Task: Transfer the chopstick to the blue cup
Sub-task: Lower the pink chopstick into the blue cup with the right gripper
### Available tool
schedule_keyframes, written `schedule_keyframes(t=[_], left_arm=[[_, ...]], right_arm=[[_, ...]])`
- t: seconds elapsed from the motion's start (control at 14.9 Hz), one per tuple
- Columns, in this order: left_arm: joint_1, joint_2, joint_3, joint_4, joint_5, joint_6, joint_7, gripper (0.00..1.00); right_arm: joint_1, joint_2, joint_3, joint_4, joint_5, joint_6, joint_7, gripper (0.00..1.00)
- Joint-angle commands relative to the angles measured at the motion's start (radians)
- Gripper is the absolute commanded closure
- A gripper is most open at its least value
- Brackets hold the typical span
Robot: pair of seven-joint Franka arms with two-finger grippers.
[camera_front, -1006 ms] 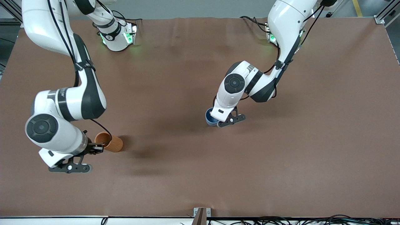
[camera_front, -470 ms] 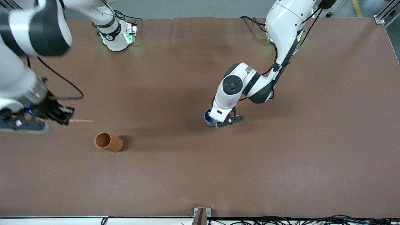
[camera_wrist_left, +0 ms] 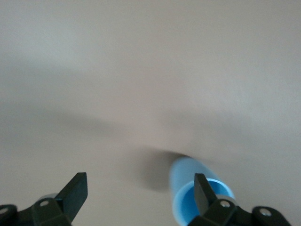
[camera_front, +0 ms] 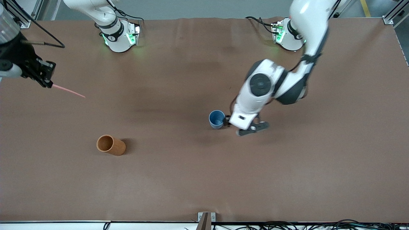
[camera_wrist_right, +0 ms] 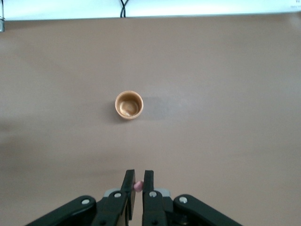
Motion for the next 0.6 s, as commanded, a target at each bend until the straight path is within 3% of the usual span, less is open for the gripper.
schedule_keyframes(t=[0.0,0.27,0.54], left_arm=[[0.137,-0.148,-0.008,-0.038,0.008,-0.104,0.242,0.00],[0.288,-0.239,-0.010,-0.010,-0.014,-0.168,0.548,0.00],[0.320,-0.232,-0.001,0.202,-0.015,-0.348,0.622,0.00]], right_arm=[[-0.024,-0.055,-0.018,-0.087,0.016,0.030,-0.018,1.00],[-0.024,-0.046,-0.041,-0.073,0.075,0.046,-0.040,1.00],[0.050,-0.029,-0.016,-0.056,0.105,0.127,-0.026,1.00]])
